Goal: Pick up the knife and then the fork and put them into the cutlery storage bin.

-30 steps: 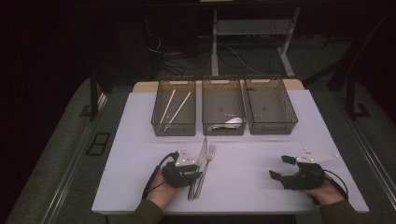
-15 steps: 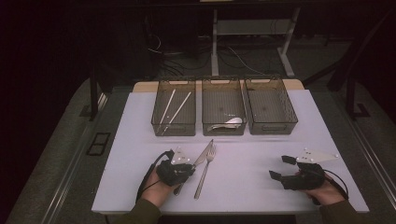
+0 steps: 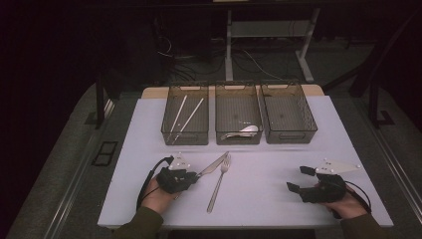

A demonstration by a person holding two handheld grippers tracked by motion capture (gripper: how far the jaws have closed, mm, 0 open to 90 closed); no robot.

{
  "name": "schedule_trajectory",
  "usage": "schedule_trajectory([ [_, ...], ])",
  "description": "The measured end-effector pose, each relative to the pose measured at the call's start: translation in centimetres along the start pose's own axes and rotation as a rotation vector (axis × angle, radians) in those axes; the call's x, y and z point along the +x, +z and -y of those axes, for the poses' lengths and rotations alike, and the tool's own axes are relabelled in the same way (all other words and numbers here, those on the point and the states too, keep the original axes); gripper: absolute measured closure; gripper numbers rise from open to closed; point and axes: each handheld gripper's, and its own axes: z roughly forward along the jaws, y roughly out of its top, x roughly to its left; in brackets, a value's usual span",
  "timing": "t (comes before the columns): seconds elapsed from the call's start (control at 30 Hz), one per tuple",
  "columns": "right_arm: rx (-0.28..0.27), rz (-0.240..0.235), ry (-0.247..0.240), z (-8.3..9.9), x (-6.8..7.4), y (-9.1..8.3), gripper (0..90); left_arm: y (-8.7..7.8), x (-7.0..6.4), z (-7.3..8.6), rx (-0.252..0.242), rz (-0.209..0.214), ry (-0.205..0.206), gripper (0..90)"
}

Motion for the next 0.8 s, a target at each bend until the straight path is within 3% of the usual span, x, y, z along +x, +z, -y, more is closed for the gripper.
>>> schedule_trajectory([
  [0.1,0.003,0.000,0.002,0.01,0.02,0.05,20.8,0.00,0.25,0.31,-0.022,0.018,-0.027,77.2],
  [0.6,0.002,-0.006,-0.009,-0.03,0.11,0.07,20.8,0.02,-0.59,-0.15,0.008,-0.039,0.058,79.3],
  [0.8,0.001,-0.004,-0.004,-0.06,0.11,0.03,20.9,-0.88,-0.23,-0.33,-0.040,-0.045,0.032,79.3],
])
